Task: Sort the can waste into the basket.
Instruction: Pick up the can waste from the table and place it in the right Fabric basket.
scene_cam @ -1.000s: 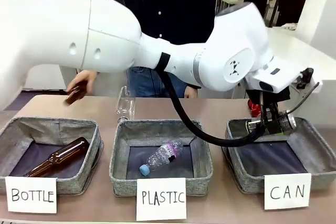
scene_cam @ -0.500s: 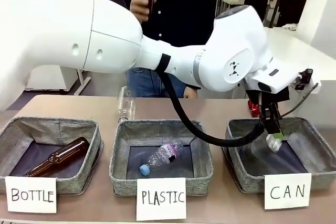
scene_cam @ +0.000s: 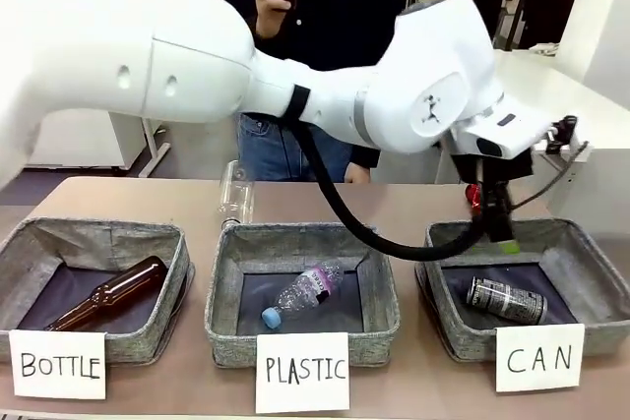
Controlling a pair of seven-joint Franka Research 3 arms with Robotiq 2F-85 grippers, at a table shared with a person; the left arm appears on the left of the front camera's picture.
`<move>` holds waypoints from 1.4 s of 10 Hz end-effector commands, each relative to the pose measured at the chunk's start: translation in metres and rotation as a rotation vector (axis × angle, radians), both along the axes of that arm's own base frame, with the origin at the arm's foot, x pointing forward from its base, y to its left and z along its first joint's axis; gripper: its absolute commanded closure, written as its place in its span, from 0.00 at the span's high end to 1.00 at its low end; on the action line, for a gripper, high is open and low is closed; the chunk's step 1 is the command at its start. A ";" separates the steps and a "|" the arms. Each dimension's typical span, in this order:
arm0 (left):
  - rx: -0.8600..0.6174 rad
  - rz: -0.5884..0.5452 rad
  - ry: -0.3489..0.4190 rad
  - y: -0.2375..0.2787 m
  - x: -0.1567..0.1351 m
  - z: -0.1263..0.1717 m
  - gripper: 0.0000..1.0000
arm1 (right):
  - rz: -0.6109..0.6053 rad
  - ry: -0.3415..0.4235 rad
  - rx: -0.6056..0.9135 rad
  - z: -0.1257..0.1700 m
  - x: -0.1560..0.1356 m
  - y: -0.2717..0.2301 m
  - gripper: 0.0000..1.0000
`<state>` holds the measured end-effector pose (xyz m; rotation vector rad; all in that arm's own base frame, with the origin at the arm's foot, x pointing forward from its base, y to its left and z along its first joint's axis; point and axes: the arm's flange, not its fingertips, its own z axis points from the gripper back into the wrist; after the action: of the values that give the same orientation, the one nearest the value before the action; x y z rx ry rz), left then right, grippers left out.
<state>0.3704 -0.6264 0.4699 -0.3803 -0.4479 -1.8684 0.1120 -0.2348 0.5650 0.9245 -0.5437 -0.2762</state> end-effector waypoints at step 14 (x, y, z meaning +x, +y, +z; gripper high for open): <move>-0.995 0.855 1.178 0.716 0.015 0.068 1.00 | 0.553 0.012 0.068 0.032 0.207 0.297 1.00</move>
<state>0.3587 0.0879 0.5431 -1.4135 -0.5239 -0.3768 0.3142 0.0673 0.5893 1.1988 -0.2249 0.2880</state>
